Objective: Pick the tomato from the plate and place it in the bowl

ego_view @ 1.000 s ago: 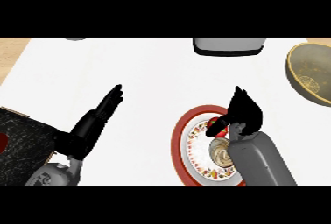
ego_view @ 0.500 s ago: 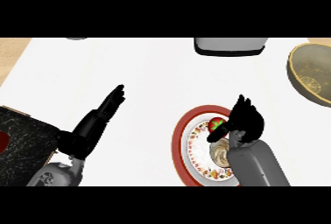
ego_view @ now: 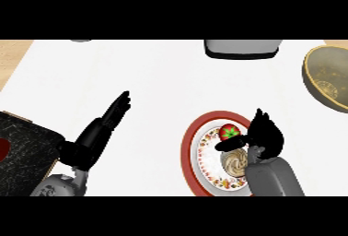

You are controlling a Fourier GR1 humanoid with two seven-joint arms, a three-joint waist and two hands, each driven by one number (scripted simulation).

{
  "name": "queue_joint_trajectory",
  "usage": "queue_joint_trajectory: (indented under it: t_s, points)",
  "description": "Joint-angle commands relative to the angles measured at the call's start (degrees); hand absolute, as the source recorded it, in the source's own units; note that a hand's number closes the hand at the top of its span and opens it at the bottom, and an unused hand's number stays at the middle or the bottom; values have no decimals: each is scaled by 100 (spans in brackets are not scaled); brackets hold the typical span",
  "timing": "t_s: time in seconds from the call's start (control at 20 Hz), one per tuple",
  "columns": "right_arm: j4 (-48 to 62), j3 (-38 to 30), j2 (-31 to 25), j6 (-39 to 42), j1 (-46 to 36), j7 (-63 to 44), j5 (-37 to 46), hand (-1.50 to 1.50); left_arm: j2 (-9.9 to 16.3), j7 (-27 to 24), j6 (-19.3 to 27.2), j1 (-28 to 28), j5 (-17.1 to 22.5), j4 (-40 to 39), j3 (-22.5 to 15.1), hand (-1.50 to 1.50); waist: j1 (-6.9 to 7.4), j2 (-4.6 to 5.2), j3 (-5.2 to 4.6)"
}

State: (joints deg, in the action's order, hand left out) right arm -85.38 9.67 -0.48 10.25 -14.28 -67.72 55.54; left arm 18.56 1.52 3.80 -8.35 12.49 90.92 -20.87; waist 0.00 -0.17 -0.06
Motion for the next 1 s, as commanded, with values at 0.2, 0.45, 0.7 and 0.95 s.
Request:
queue_joint_trajectory:
  t_s: [0.2, 0.45, 0.7, 0.95]
  points:
    - [291, 243, 46, -301, -123, -438, 309, 150, -282, -50, -106, 107, -415, 31, 38, 0, 11, 13, 6]
    - [623, -254, -106, -435, -172, 137, 626, 150, -503, 93, -111, -7, -456, -137, 163, 0, -2, 18, 6]
    - [872, -297, 24, -503, -445, 59, 940, 150, -400, 223, -447, -88, -352, -1, 480, 0, 19, 18, 6]
    - [1464, -738, -912, 462, -1451, 2226, -111, 150, -476, 54, -512, -85, -412, -189, 458, 0, 98, 56, 11]
